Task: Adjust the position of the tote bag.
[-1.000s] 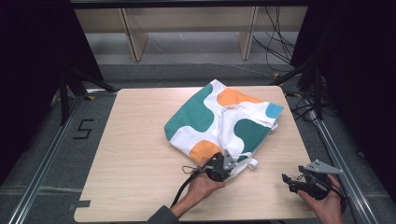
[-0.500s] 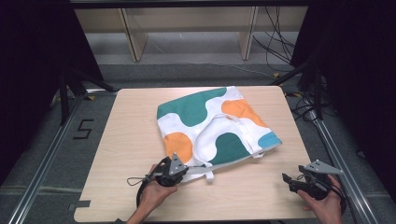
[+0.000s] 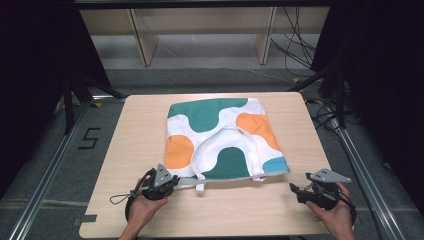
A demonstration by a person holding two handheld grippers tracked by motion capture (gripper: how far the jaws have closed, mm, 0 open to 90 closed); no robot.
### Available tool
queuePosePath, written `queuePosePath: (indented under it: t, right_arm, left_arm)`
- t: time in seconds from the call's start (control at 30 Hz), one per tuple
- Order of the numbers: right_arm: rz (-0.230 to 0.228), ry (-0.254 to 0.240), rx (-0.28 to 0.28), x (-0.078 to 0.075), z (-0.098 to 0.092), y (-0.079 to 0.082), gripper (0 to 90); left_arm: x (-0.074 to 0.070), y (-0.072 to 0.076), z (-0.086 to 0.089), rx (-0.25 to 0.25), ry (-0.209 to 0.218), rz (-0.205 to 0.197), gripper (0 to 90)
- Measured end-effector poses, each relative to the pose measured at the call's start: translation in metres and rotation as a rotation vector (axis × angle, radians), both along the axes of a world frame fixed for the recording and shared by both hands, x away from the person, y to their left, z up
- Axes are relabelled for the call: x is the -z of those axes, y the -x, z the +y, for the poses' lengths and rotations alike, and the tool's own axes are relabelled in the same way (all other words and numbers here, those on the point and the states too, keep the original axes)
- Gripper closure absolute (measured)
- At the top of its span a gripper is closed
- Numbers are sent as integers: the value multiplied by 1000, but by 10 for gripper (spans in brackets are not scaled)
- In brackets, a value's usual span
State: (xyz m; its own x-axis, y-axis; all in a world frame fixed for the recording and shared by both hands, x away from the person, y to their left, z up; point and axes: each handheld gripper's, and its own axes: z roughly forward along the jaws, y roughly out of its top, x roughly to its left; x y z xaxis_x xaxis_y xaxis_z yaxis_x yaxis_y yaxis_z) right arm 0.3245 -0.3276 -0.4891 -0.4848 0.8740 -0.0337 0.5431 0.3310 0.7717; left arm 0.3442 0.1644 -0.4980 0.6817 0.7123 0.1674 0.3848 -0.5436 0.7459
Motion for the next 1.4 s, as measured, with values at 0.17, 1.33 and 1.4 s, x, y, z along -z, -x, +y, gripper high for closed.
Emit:
queuePosePath:
  t: [0.17, 1.33, 1.4]
  right_arm:
    - [-27, 51, 1, 0, 16, -18, 323]
    - [-71, 145, -119, -13, 42, -20, 823]
    - [-68, 142, -117, -13, 42, -20, 822]
  left_arm:
    - [-2, 1, 0, 2, -6, -7, 832]
    - [12, -10, -2, -180, -87, 15, 420]
    - [12, -11, -3, -164, -113, 2, 443]
